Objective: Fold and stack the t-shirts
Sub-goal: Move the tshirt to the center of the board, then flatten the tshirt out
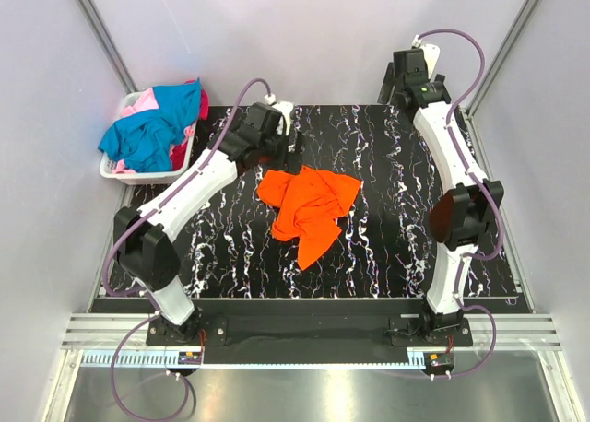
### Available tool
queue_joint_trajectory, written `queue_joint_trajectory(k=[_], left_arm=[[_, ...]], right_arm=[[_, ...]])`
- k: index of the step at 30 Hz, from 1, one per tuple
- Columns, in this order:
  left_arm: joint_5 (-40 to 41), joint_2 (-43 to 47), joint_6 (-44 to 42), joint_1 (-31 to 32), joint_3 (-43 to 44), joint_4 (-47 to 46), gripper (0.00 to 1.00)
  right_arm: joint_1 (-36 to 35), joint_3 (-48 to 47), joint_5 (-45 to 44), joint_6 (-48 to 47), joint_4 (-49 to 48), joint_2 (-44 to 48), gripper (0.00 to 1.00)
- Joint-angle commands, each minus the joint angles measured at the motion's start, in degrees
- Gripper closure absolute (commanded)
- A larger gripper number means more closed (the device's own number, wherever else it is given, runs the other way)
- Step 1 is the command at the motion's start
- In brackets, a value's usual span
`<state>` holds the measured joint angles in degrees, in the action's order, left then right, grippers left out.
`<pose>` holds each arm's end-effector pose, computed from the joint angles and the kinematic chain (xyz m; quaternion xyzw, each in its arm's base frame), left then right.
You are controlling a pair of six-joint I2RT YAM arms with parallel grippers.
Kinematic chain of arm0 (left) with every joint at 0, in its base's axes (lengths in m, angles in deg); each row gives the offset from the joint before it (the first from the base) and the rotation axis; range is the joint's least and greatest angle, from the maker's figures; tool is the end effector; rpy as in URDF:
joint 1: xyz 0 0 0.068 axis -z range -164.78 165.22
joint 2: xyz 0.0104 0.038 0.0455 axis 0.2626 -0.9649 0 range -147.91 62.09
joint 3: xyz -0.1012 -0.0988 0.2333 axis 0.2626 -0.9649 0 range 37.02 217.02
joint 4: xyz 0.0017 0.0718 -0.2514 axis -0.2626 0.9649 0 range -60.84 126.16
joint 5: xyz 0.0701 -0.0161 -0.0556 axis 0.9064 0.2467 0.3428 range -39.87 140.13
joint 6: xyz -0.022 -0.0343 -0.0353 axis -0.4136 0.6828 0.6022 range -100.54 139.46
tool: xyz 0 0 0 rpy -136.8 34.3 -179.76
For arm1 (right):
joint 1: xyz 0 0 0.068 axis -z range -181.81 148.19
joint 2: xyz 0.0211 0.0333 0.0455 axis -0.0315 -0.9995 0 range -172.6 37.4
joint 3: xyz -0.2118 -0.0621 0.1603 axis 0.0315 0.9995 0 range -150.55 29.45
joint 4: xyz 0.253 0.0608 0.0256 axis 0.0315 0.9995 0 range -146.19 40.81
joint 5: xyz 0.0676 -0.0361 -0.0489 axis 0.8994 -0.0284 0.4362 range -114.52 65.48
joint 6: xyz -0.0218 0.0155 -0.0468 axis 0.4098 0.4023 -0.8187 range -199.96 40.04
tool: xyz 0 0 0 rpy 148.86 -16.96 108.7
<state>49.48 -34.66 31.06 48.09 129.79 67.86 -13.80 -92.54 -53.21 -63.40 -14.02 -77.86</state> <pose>0.3191 -0.2066 0.3443 0.1713 0.8998 -0.1566 0.3695 0.4483 0.0778 0.3796 0.1478 0.8558 -0.1039 0.4847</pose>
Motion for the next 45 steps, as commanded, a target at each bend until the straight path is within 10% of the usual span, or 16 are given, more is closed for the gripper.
queue_joint_trajectory(k=[1, 17, 31, 45], left_arm=[[10.3, 0.42, 7.55, -0.69, -1.89, 0.06, 0.01], [1.0, -7.23, 31.2, -12.27, -5.66, -0.37, 0.63], [-11.48, -11.97, 30.86, -16.78, -4.97, -8.38, 0.62], [-8.5, -7.32, 30.33, -17.31, -13.05, -8.38, 0.57]], right_arm=[[-0.4, 1.14, 4.68, -0.03, 1.06, 3.91, 0.04], [-4.01, 2.21, 41.15, -6.18, 3.26, -4.25, 0.11], [-7.96, -20.37, 59.52, -3.64, 4.68, -24.82, 0.36], [-14.9, -23.46, 56.03, -3.99, 4.06, -33.97, 0.29]])
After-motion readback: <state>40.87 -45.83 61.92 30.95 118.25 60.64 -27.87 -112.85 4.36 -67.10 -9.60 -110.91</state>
